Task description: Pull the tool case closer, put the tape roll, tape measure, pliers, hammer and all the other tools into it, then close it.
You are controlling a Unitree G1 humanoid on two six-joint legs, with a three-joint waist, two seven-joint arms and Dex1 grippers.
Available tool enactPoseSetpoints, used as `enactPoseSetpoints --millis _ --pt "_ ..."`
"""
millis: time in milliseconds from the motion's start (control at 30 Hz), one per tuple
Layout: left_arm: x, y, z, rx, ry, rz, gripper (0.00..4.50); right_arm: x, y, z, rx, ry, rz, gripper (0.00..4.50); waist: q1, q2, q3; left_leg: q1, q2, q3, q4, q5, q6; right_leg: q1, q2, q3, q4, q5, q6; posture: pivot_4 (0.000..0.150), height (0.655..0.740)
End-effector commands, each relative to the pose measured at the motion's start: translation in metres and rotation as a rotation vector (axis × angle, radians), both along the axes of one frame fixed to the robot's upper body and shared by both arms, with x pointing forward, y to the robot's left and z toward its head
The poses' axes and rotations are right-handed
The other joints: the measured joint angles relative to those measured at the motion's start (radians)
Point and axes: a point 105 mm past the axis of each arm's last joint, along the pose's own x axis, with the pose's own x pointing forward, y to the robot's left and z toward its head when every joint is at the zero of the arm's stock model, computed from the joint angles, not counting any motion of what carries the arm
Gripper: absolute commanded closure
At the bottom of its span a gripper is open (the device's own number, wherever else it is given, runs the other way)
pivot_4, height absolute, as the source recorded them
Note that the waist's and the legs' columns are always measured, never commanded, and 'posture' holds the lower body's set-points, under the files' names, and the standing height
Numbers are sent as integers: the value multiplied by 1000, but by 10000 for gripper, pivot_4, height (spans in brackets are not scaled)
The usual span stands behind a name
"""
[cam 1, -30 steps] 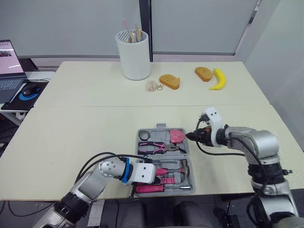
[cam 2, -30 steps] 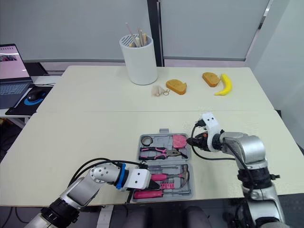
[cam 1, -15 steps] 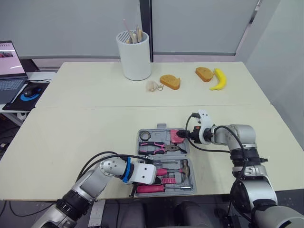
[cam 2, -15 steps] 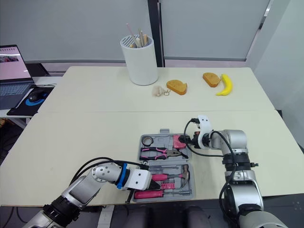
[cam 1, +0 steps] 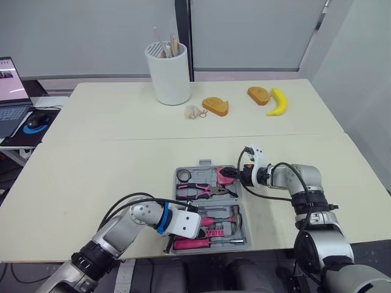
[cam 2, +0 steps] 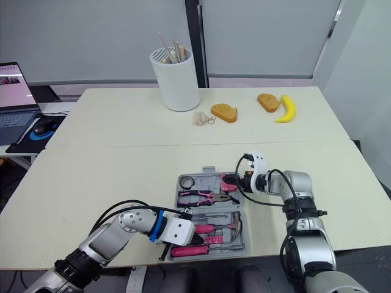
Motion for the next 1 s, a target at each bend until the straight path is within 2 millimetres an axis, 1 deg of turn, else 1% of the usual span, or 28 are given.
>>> enactPoseSetpoints --millis 33,133,233,333,467,633,767,900,1000 --pt "-12 19 -25 146 78 0 45000 -4 13 13 83 -73 74 245 -4 0 0 0 0 0 0 0 0 0 0 0 0 0 0 1500 7400" --pt "-14 23 -26 164 84 -10 45000 -4 12 20 122 -124 94 245 -5 0 0 0 0 0 -2 0 0 -1 0 0 -1 0 0 1500 7400" --pt "-16 25 -27 175 89 -17 45000 -6 16 35 197 -176 139 245 -9 0 0 0 0 0 -4 0 0 -1 2 0 -2 0 0 1500 7400" --pt "-17 27 -28 186 93 -22 45000 -8 19 44 219 -214 179 245 -10 0 0 0 0 1 -5 0 0 -2 4 1 -3 0 0 1500 7400" --pt "-17 29 -30 194 97 -26 45000 -10 22 52 213 -253 223 245 -10 0 0 1 2 0 -6 0 0 -2 9 1 -3 0 -1 1500 7400" --pt "-18 30 -32 202 99 -30 45000 -19 26 54 142 -318 343 245 -10 1 0 2 2 0 -7 0 0 -2 10 1 -4 0 -1 1500 7400" --pt "-20 31 -33 199 100 -24 45000 -38 34 58 15 -438 554 245 -10 1 0 1 2 1 -8 0 0 -3 10 3 -4 0 -1 1500 7400" --pt "-23 31 -32 195 99 -21 45000 -47 33 62 -50 -510 652 245 -9 1 0 2 2 1 -9 0 0 -3 10 3 -5 0 -1 1500 7400" --pt "-22 30 -32 185 93 -6 45000 -52 32 70 -68 -554 694 245 -9 1 0 2 2 1 -9 0 0 -3 10 3 -5 0 -2 1500 7400"
